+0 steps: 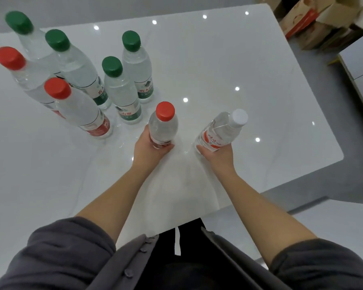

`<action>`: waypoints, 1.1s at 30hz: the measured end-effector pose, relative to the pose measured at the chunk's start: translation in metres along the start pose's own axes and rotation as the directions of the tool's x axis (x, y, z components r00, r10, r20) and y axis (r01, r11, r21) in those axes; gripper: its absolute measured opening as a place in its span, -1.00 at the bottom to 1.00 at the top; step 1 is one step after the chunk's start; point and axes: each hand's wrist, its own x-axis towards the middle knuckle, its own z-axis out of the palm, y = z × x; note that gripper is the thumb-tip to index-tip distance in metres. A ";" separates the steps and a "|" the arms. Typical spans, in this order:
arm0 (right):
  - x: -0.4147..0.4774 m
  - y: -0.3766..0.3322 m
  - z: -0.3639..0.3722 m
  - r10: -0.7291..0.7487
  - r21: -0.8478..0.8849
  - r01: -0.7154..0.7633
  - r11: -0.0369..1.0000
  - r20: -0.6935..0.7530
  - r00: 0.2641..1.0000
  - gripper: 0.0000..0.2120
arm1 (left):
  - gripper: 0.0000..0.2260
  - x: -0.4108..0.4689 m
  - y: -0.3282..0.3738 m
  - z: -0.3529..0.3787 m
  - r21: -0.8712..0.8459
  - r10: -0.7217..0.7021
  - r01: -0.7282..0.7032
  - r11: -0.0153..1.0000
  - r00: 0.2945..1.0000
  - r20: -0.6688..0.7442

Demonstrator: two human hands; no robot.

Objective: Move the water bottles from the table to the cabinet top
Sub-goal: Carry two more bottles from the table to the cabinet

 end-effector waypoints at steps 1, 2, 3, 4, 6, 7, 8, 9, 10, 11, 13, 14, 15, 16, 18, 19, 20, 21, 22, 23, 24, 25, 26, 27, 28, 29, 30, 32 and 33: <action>-0.001 0.001 -0.001 -0.003 0.007 0.003 1.000 -0.009 1.000 -0.42 | -0.43 0.000 0.002 0.000 -0.005 0.000 0.000 1.000 1.000 0.009; -0.004 0.002 -0.004 -0.007 0.016 0.007 1.000 -0.015 1.000 -0.42 | -0.45 -0.002 0.003 0.000 -0.011 0.006 -0.006 1.000 1.000 0.021; -0.009 0.002 -0.008 -0.010 0.033 0.011 0.999 -0.021 1.000 -0.42 | -0.45 -0.005 0.005 0.001 -0.019 0.012 -0.011 1.000 0.999 0.033; -0.014 0.004 -0.013 -0.008 0.057 0.010 0.998 -0.026 1.000 -0.42 | -0.45 -0.009 0.006 0.002 -0.029 0.017 -0.016 0.999 0.999 0.049; -0.027 0.010 -0.025 0.012 0.101 -0.007 0.995 -0.049 0.999 -0.40 | -0.43 -0.020 0.010 0.009 -0.041 0.035 -0.031 0.999 0.995 0.093; -0.034 0.014 -0.033 0.023 0.113 -0.015 0.993 -0.068 0.997 -0.39 | -0.44 -0.028 0.014 0.014 -0.044 0.051 -0.046 0.998 0.991 0.120; -0.042 0.020 -0.041 0.029 0.123 -0.018 0.992 -0.088 0.996 -0.40 | -0.46 -0.035 0.019 0.021 -0.047 0.071 -0.064 0.997 0.987 0.147; -0.050 0.025 -0.050 0.035 0.138 -0.020 0.990 -0.110 0.993 -0.41 | -0.47 -0.043 0.024 0.028 -0.048 0.091 -0.084 0.995 0.980 0.177; -0.059 0.030 -0.059 0.046 0.152 -0.025 0.988 -0.142 0.989 -0.41 | -0.49 -0.051 0.030 0.036 -0.051 0.111 -0.102 0.993 0.971 0.211; -0.066 0.035 -0.070 0.059 0.160 -0.030 0.987 -0.178 0.982 -0.41 | -0.49 -0.059 0.034 0.046 -0.054 0.129 -0.119 0.991 0.960 0.249; -0.082 0.047 -0.092 0.090 0.184 -0.047 0.982 -0.236 0.968 -0.42 | -0.50 -0.076 0.043 0.067 -0.058 0.157 -0.146 0.988 0.932 0.326; -0.089 0.053 -0.100 0.103 0.195 -0.054 0.979 -0.251 0.962 -0.42 | -0.51 -0.084 0.046 0.076 -0.057 0.164 -0.154 0.986 0.921 0.352; -0.097 0.062 -0.112 0.122 0.209 -0.064 0.976 -0.279 0.952 -0.42 | -0.53 -0.094 0.051 0.089 -0.055 0.173 -0.164 0.985 0.906 0.386; -0.105 0.070 -0.123 0.144 0.220 -0.077 0.972 -0.306 0.941 -0.42 | -0.57 -0.105 0.056 0.103 -0.054 0.183 -0.176 0.983 0.890 0.417; -0.125 0.085 -0.146 0.183 0.246 -0.097 0.964 -0.356 0.916 -0.46 | -0.60 -0.127 0.065 0.129 -0.057 0.207 -0.205 0.977 0.854 0.478; -0.136 0.092 -0.158 0.196 0.267 -0.094 0.959 -0.386 0.902 -0.50 | -0.61 -0.138 0.069 0.143 -0.062 0.216 -0.215 0.975 0.836 0.504; -0.147 0.099 -0.171 0.206 0.285 -0.089 0.954 -0.415 0.886 -0.53 | -0.60 -0.149 0.073 0.156 -0.067 0.221 -0.218 0.974 0.821 0.527; -0.158 0.106 -0.183 0.216 0.299 -0.084 0.951 -0.444 0.869 -0.55 | -0.59 -0.160 0.076 0.168 -0.072 0.222 -0.219 0.973 0.806 0.549; -0.169 0.112 -0.196 0.233 0.307 -0.090 0.947 -0.470 0.851 -0.54 | -0.59 -0.172 0.079 0.180 -0.075 0.226 -0.225 0.972 0.789 0.571; -0.181 0.118 -0.208 0.244 0.315 -0.090 0.945 -0.496 0.833 -0.51 | -0.58 -0.183 0.082 0.191 -0.077 0.232 -0.233 0.970 0.772 0.591; -0.191 0.124 -0.221 0.251 0.322 -0.085 0.943 -0.519 0.817 -0.48 | -0.58 -0.195 0.086 0.202 -0.080 0.241 -0.244 0.967 0.756 0.609; -0.200 0.130 -0.233 0.255 0.336 -0.072 0.939 -0.539 0.803 -0.46 | -0.58 -0.206 0.091 0.212 -0.091 0.254 -0.254 0.963 0.741 0.621; -0.209 0.134 -0.244 0.265 0.348 -0.069 0.935 -0.555 0.789 -0.44 | -0.59 -0.216 0.097 0.221 -0.105 0.267 -0.261 0.960 0.731 0.628; -0.216 0.136 -0.255 0.273 0.358 -0.064 0.932 -0.573 0.773 -0.42 | -0.60 -0.225 0.103 0.229 -0.122 0.284 -0.269 0.955 0.720 0.633; -0.224 0.137 -0.265 0.276 0.365 -0.054 0.930 -0.593 0.757 -0.43 | -0.59 -0.233 0.110 0.236 -0.136 0.299 -0.278 0.951 0.710 0.638; -0.230 0.136 -0.275 0.274 0.372 -0.034 0.928 -0.616 0.739 -0.45 | -0.58 -0.240 0.118 0.242 -0.152 0.316 -0.287 0.946 0.698 0.642; -0.235 0.135 -0.285 0.270 0.377 -0.013 0.926 -0.640 0.719 -0.47 | -0.57 -0.246 0.127 0.247 -0.167 0.334 -0.300 0.939 0.688 0.644; -0.241 0.129 -0.304 0.256 0.374 0.024 0.927 -0.679 0.688 -0.50 | -0.57 -0.252 0.149 0.258 -0.203 0.373 -0.322 0.925 0.660 0.653; -0.243 0.126 -0.312 0.244 0.371 0.045 0.927 -0.693 0.678 -0.51 | -0.56 -0.255 0.161 0.263 -0.228 0.395 -0.331 0.916 0.638 0.661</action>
